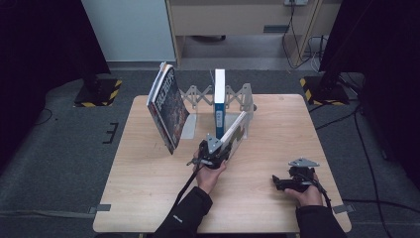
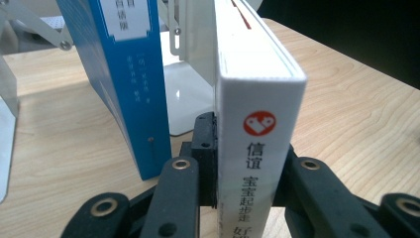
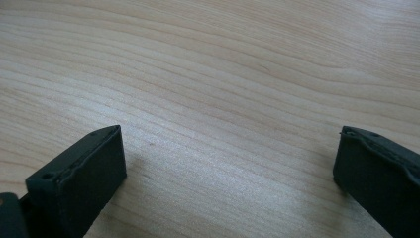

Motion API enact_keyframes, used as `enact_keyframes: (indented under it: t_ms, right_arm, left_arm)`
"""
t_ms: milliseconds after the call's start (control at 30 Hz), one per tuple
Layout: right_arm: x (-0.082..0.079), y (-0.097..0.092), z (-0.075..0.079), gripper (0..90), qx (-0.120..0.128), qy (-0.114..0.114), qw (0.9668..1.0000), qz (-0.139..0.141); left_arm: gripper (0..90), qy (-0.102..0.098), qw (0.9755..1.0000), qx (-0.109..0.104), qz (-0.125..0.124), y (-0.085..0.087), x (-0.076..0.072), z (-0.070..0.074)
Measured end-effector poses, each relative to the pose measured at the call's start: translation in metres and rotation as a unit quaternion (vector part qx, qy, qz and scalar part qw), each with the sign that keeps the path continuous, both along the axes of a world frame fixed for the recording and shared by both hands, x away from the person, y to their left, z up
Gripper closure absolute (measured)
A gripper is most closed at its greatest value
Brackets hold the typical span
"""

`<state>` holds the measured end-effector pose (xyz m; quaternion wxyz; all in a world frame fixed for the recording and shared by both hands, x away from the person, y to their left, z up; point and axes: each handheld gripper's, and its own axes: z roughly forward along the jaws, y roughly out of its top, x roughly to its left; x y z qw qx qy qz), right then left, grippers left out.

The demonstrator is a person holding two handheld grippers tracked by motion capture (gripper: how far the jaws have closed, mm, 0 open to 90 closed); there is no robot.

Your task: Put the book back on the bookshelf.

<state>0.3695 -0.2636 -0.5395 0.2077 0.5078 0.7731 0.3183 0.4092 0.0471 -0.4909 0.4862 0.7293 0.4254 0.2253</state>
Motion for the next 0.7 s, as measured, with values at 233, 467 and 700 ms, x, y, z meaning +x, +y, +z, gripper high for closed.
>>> enact_keyframes:
  t_ms: [233,467,700]
  right_arm:
    - [0.0,0.0,0.0,0.2,0.0,0.0,1.0,0.0]
    - [0.0,0.0,0.0,0.2,0.0,0.0,1.0,0.0]
    - [0.0,0.0,0.0,0.2,0.0,0.0,1.0,0.0]
  left_arm:
    - [73.4,0.016,0.9998,0.006,0.004,-0.002,0.0,-0.008]
    - [73.7,0.015,0.9998,0.004,0.013,-0.007,0.001,-0.01]
    - [73.3,0.007,0.9999,0.0,0.016,-0.014,0.007,-0.012]
